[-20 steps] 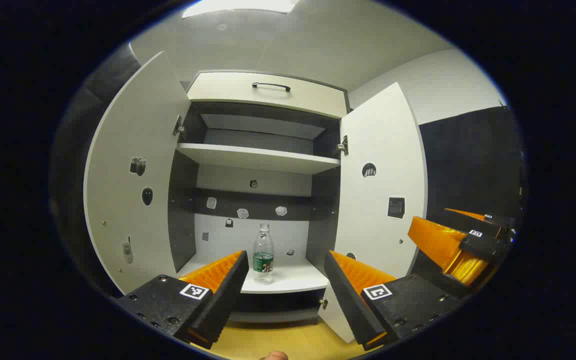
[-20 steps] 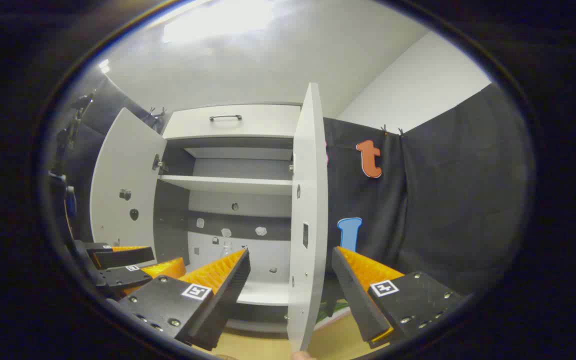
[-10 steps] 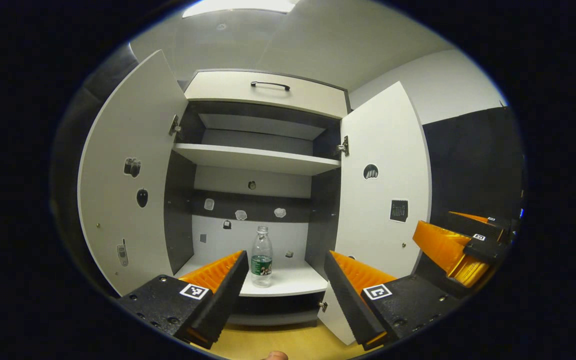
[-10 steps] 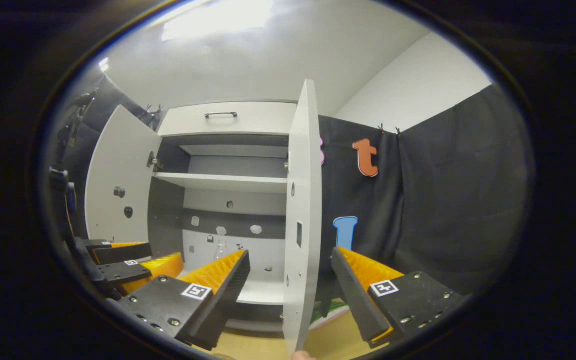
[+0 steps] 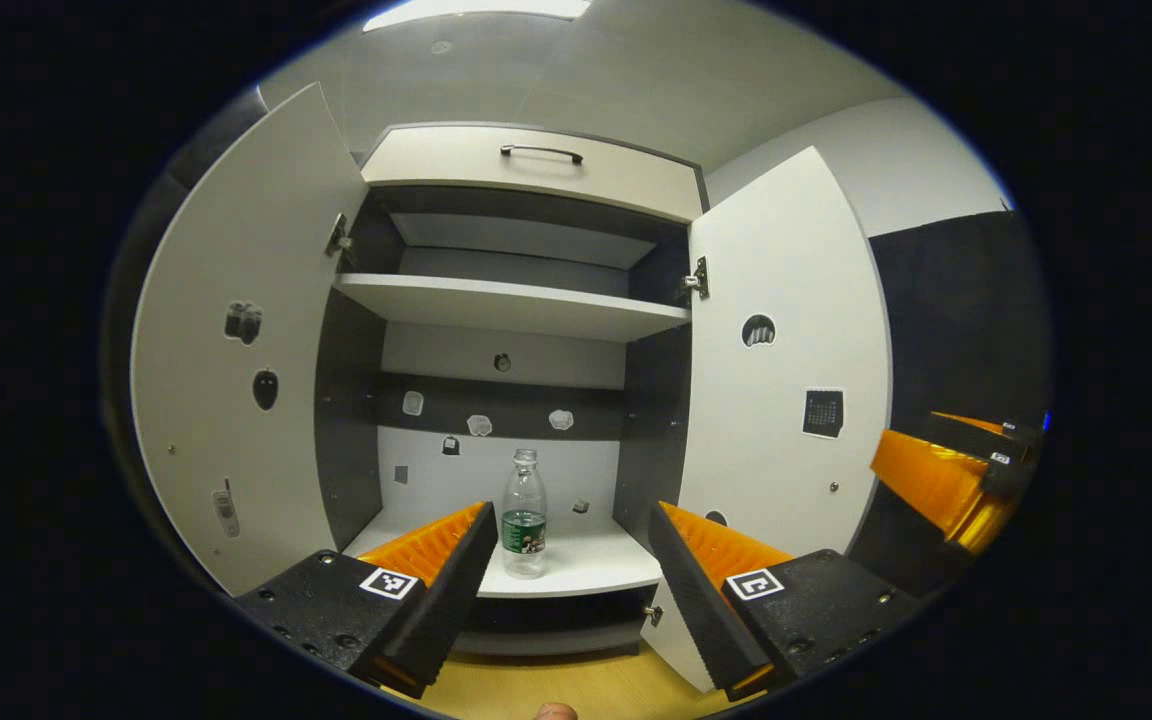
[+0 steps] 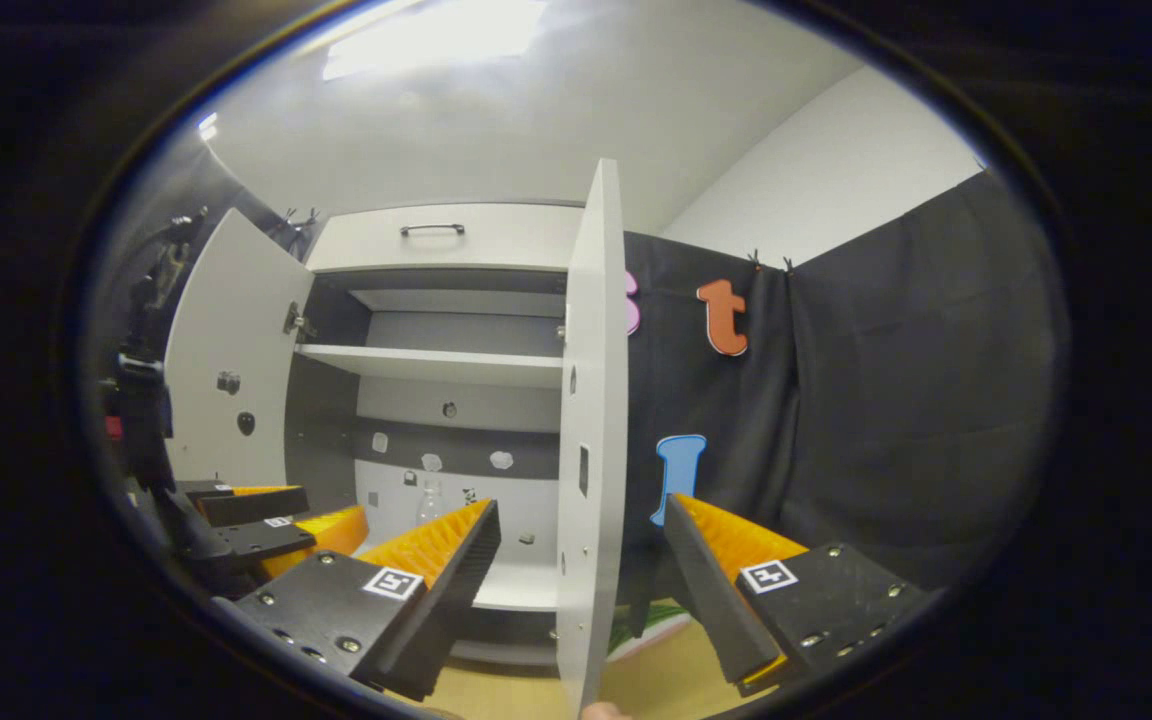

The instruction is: Grasp the bottle in the cabinet with the left hand and place it on the coaster, then close the right door with the right hand and the left door with the left hand.

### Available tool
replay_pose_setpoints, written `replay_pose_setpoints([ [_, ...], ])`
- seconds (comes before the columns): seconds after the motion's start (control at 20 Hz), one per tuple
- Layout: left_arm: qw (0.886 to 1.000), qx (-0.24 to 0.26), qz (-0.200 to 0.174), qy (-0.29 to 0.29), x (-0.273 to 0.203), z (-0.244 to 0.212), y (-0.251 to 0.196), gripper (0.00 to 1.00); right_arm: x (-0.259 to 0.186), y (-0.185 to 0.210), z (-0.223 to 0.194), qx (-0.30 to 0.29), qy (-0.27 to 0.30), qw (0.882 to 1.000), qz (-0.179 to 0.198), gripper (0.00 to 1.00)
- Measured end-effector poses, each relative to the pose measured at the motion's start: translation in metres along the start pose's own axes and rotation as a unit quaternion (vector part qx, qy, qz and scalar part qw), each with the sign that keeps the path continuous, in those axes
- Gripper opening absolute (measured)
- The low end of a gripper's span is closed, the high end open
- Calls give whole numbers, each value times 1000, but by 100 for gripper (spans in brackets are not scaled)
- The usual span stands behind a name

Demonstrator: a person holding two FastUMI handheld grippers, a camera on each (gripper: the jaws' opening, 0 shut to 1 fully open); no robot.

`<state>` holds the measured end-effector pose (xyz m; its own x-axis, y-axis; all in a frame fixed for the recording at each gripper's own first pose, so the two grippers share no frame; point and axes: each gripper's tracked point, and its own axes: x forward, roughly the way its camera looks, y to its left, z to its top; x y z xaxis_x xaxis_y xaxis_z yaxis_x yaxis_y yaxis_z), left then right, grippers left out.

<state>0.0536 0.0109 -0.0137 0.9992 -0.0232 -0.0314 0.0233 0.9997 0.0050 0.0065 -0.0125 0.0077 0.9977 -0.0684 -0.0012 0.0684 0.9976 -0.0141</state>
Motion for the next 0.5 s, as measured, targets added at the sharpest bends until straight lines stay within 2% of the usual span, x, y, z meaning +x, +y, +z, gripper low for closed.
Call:
replay_pose_setpoints([
  [0.25,1000,-4,5,16,61,-14,18,96,-6,-29,4,-12,-8,999,-31,99],
  [0.5,999,-3,24,37,132,-38,44,96,-16,-67,4,-34,-10,996,-83,99],
])
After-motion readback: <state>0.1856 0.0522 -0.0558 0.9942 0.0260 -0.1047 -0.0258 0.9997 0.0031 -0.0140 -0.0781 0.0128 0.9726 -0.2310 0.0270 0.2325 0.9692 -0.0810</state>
